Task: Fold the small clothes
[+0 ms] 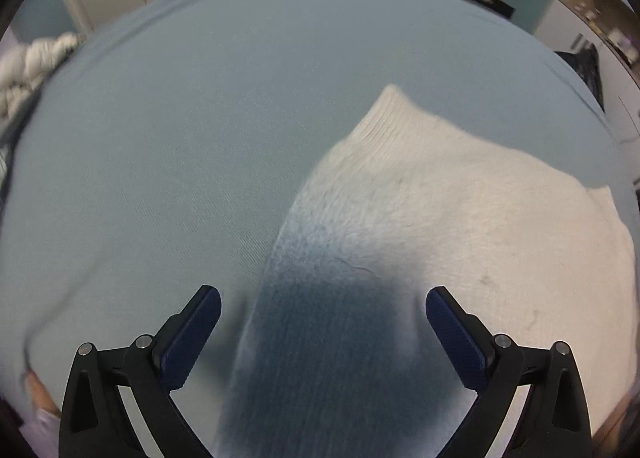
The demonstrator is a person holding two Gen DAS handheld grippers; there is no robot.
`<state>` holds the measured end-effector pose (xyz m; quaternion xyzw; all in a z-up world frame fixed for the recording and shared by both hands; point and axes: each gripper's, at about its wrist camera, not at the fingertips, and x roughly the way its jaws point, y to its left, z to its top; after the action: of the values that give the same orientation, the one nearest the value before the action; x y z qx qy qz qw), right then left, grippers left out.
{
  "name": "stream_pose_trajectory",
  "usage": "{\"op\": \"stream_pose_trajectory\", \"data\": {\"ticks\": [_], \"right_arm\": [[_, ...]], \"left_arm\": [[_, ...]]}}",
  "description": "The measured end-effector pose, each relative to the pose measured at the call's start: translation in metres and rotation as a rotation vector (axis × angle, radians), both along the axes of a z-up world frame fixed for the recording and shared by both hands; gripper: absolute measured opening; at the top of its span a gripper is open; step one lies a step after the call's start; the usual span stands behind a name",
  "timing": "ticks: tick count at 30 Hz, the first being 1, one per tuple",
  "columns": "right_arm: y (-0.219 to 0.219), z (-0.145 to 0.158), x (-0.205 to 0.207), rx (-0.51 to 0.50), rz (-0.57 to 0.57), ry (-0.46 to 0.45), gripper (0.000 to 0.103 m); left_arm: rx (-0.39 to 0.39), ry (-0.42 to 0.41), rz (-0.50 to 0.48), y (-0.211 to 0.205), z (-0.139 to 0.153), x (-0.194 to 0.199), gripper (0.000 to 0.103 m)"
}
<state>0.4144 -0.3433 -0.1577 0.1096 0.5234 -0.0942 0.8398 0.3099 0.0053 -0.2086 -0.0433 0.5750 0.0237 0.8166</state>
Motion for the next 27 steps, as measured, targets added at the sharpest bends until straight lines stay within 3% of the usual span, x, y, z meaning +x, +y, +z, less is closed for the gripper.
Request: {"op": "stream_pose_trajectory", "data": {"ticks": [3,7,10,13,14,17,18,19,23,25,27], "right_arm": [[-0.003,0.04,-0.033,0.007,0.034,0.015,0.072],[0.01,0.072,-0.092,0.047,0.136,0.079,0.076],[0.032,0.063,-0.142,0.049,0.228,0.075,0.081],[0.057,0.029,-0.153,0.066,0.306,0.08,0.081],[0.06,0.024,-0.151,0.07,0.328,0.092,0.081],[0.055,-0.028,-0.149,0.036,0.368,0.188,0.085],[0.049,-0.036,-0.152,0.041,0.387,0.157,0.087],[0.047,-0.035,-0.152,0.026,0.415,0.113,0.088],[0.041,-0.042,-0.148,-0.04,0.469,0.107,0.098],[0.038,-0.041,-0.144,-0.014,0.477,0.113,0.098],[0.038,-0.023,-0.145,-0.023,0.473,0.103,0.092]], "left_arm": [[0.048,-0.035,-0.128,-0.023,0.036,-0.022,0.103],[0.079,-0.096,-0.26,-0.054,0.06,-0.065,0.103],[0.08,-0.067,-0.314,-0.069,0.042,-0.091,0.103],[0.168,0.074,-0.33,-0.076,-0.011,-0.096,0.103],[0.11,0.049,-0.3,-0.07,-0.019,-0.099,0.103],[0.037,-0.009,-0.242,-0.059,-0.025,-0.1,0.103],[0.041,-0.016,-0.243,-0.059,-0.025,-0.099,0.103],[0.049,-0.018,-0.251,-0.06,-0.025,-0.099,0.103],[0.032,-0.003,-0.26,-0.06,-0.022,-0.086,0.103],[0.044,0.029,-0.25,-0.061,-0.012,-0.076,0.103],[0.062,0.008,-0.27,-0.071,0.009,-0.072,0.097]]}}
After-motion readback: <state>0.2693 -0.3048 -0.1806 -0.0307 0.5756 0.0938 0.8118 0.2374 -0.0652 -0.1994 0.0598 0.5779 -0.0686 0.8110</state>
